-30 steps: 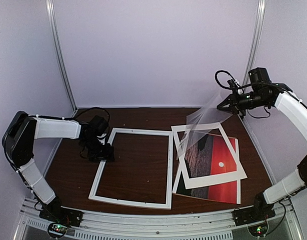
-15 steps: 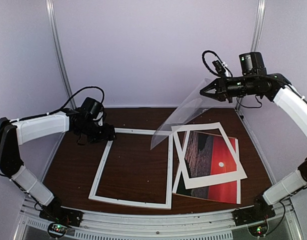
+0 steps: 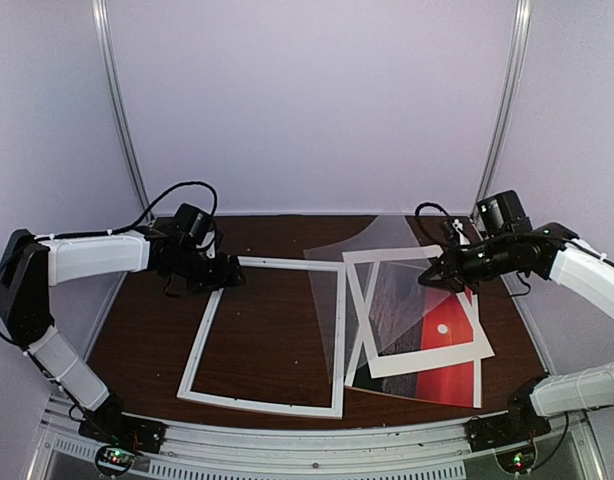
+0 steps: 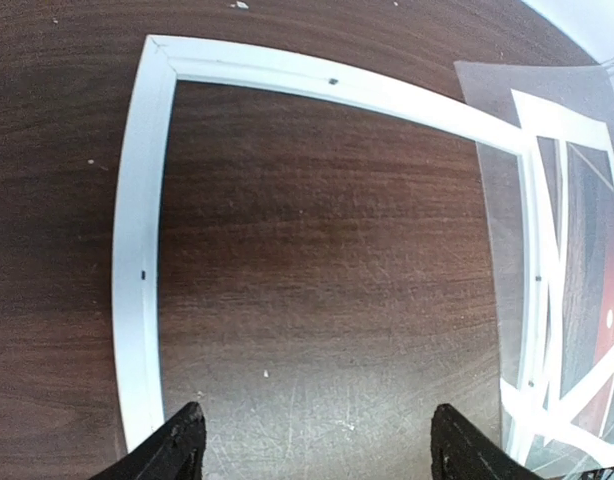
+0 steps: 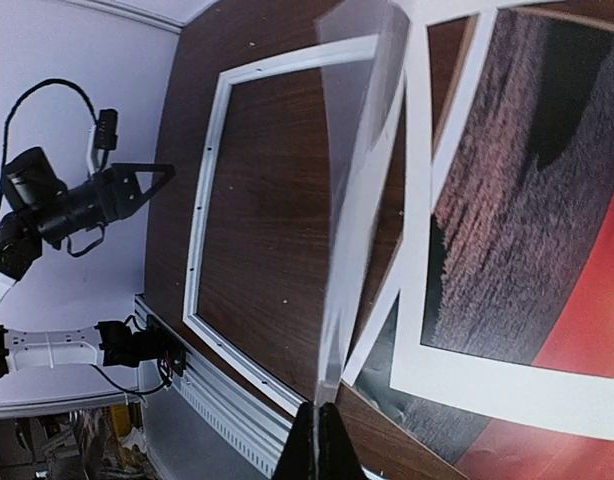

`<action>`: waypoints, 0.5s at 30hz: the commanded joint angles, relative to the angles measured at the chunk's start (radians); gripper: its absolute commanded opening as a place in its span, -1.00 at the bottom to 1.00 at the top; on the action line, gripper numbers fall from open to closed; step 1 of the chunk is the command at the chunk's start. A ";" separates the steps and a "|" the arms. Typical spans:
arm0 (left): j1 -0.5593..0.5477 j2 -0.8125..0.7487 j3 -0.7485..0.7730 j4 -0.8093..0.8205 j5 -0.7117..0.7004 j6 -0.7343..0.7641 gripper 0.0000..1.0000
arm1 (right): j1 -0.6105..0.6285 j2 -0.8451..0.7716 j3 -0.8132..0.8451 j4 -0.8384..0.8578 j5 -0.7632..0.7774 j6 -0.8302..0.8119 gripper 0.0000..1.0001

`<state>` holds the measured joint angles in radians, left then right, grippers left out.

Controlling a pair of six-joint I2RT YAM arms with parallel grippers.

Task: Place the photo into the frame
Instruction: Move the frame body to the center of the board, then pass from the right arm to the left

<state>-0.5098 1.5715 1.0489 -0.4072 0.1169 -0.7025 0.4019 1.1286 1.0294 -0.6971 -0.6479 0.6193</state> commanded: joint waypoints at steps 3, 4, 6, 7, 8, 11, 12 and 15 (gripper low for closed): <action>-0.060 0.083 0.054 0.084 0.054 -0.012 0.56 | 0.003 0.019 -0.157 0.070 0.082 0.082 -1.00; -0.073 0.095 0.058 0.092 0.058 -0.018 0.56 | 0.003 0.035 -0.167 0.070 0.096 0.082 -1.00; -0.095 0.116 0.063 0.110 0.065 -0.026 0.56 | 0.004 0.055 -0.192 0.085 0.113 0.096 -1.00; -0.108 0.128 0.068 0.117 0.066 -0.029 0.56 | 0.006 0.059 -0.209 0.102 0.120 0.107 -1.00; -0.121 0.142 0.074 0.123 0.066 -0.032 0.56 | 0.007 0.060 -0.229 0.120 0.127 0.121 -1.00; -0.156 0.206 0.095 0.136 0.078 -0.044 0.56 | 0.011 0.068 -0.283 0.189 0.136 0.157 -1.00; -0.166 0.226 0.102 0.144 0.088 -0.052 0.55 | 0.012 0.072 -0.296 0.210 0.142 0.168 -1.00; -0.191 0.283 0.112 0.186 0.128 -0.098 0.53 | 0.020 0.077 -0.341 0.282 0.154 0.215 -1.00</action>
<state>-0.6716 1.7927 1.1294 -0.3038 0.1879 -0.7429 0.4080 1.2003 0.7307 -0.5495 -0.5419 0.7639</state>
